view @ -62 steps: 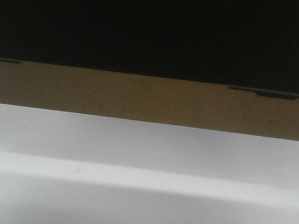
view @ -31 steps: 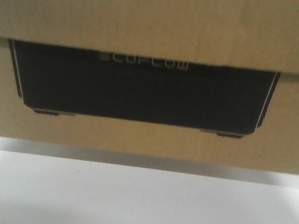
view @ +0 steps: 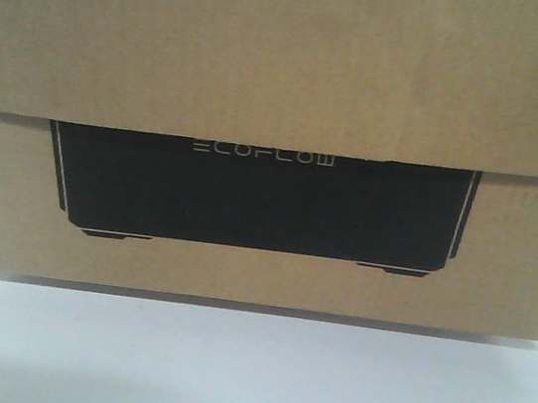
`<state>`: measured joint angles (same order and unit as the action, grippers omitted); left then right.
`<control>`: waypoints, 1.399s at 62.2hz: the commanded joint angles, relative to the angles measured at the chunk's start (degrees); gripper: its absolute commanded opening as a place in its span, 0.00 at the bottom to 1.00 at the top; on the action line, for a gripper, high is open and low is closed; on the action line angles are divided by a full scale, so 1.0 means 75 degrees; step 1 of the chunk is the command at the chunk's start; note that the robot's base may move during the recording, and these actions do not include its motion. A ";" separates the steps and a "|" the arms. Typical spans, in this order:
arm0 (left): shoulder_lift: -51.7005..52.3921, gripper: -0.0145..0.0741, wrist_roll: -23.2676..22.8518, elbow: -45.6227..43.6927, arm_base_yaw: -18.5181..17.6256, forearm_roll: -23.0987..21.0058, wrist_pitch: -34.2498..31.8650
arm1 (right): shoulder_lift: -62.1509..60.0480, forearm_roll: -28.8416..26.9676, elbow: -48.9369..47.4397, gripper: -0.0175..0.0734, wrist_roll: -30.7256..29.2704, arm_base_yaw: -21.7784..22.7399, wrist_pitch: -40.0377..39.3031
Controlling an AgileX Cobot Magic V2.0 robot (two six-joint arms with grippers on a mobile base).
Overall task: Grab box from left shelf to table start
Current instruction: 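Lower the box onto the white tabletop with both grippers, then open both grippers to release the box side walls, then raise both grippers up and clear of the box walls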
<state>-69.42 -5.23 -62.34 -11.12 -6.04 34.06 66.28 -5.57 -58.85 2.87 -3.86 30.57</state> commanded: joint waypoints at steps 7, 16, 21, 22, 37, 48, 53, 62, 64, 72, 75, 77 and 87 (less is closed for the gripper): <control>0.0251 0.05 -0.0033 -0.0341 0.0007 -0.0202 -0.1241 | -0.0149 0.0057 -0.0377 0.31 0.0118 0.0077 -0.0942; 0.0251 0.22 -0.0033 -0.0341 0.0007 -0.0134 -0.1186 | -0.0048 0.0057 -0.0377 0.61 0.0118 0.0077 -0.0932; 0.0251 0.47 -0.0033 -0.0341 0.0007 -0.0106 -0.1239 | 0.0026 0.0036 -0.0377 0.78 0.0118 0.0077 -0.0894; 0.0251 0.52 -0.0033 -0.0341 0.0007 -0.0149 -0.1256 | 0.0026 0.0034 -0.0377 0.80 0.0118 0.0077 -0.0875; 0.0267 0.61 -0.0033 -0.0341 0.0021 -0.0165 -0.1701 | -0.0049 -0.0103 -0.0477 0.85 0.0118 0.0077 -0.1068; 0.0621 0.47 -0.0033 -0.0730 0.0021 -0.0165 -0.1642 | -0.0528 -0.0127 -0.1110 0.75 0.0118 0.0077 -0.0585; 0.0950 0.34 -0.0033 -0.0916 0.0021 -0.0165 -0.1547 | -0.0848 -0.0127 -0.1354 0.55 0.0118 0.0077 -0.0243; 0.1297 0.06 -0.0033 -0.0975 0.0021 -0.0165 -0.2105 | -0.1219 -0.0127 -0.1365 0.26 0.0118 0.0077 -0.0264; 0.1314 0.04 -0.0033 -0.0975 0.0021 -0.0165 -0.2326 | -0.1230 -0.0127 -0.1365 0.29 0.0118 0.0077 -0.0352; 0.1314 0.06 -0.0033 -0.0975 0.0021 -0.0165 -0.2947 | -0.1215 -0.0179 -0.1365 0.29 0.0118 0.0077 -0.0452; 0.1326 0.06 -0.0033 -0.0975 0.0021 -0.0165 -0.2928 | -0.1262 -0.0232 -0.1365 0.29 0.0118 0.0077 -0.0366; 0.1326 0.06 -0.0033 -0.0975 0.0021 -0.0165 -0.2837 | -0.1313 -0.0269 -0.1365 0.29 0.0118 0.0077 -0.0268; 0.1618 0.06 -0.0033 -0.0879 0.0021 0.0168 -0.1994 | -0.1774 -0.0213 -0.1342 0.24 0.0001 0.0077 0.0213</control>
<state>-59.93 -5.23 -67.75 -11.01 -5.53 20.77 55.90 -7.11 -67.08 3.78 -3.52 34.99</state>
